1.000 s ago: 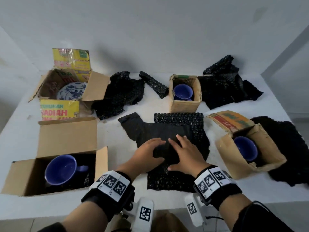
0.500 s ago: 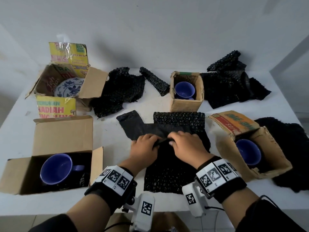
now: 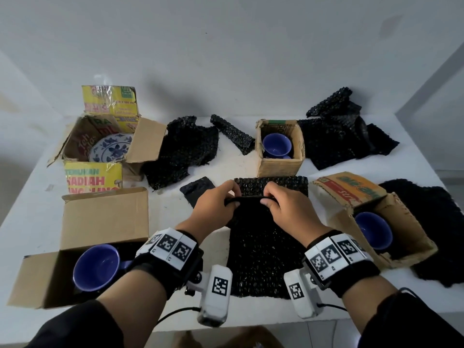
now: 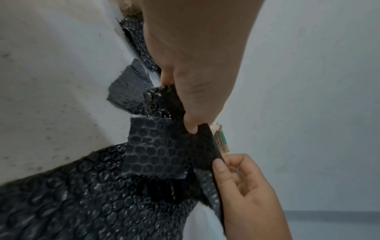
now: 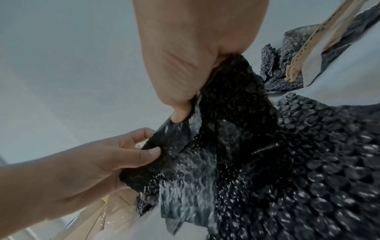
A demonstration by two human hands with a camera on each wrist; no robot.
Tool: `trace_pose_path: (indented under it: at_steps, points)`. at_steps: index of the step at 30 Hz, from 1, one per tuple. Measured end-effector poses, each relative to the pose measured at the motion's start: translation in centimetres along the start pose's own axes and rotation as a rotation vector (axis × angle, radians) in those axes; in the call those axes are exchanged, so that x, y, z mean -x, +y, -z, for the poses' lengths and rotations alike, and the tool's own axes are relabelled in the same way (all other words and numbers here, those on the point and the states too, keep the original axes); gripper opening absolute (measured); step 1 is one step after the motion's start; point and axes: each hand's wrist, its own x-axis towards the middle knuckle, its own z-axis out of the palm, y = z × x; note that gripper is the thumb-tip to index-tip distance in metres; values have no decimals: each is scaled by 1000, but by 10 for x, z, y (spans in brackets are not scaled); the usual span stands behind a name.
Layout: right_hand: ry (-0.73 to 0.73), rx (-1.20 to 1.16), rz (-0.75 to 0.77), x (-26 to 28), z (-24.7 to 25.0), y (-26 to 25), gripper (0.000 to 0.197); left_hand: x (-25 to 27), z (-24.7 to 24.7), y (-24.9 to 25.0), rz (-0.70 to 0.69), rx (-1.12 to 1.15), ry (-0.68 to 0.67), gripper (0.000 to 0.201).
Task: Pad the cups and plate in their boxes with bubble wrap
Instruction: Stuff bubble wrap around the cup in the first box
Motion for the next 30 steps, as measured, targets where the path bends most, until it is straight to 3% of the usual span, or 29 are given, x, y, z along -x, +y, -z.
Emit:
trace_pose_path:
  at_steps: [2, 4, 6, 10, 13, 14, 17, 20, 24, 30]
  points:
    - [-81, 1, -36, 2, -1, -2, 20, 1, -4, 1, 8, -24, 21, 20]
    - [-169, 4, -52, 2, 1, -3, 42, 0, -4, 2, -4, -14, 58, 19]
    - [-183, 34, -59, 1, 5, -1, 51, -2, 0, 5, -14, 17, 80, 21]
    - [-2, -54, -66, -2, 13, 7, 44, -8, 11, 12, 5, 132, 67, 23]
    - [131, -264, -116, -12, 19, 5, 39, -7, 15, 16, 2, 260, -17, 19]
    - [155, -331, -127, -16, 21, 2, 37, -6, 16, 17, -1, 293, -38, 28]
    - [169, -445, -122, -28, 23, -5, 35, -6, 16, 14, -112, 175, -39, 62]
    - [142, -535, -101, -35, 25, -12, 40, -7, 19, 12, -122, 161, 6, 51]
    - [57, -377, -51, -34, 26, -12, 35, -7, 29, 11, -34, 272, 40, 36]
    - [-48, 24, 50, -30, 19, -17, 103, -4, 42, 15, 100, 455, 29, 21]
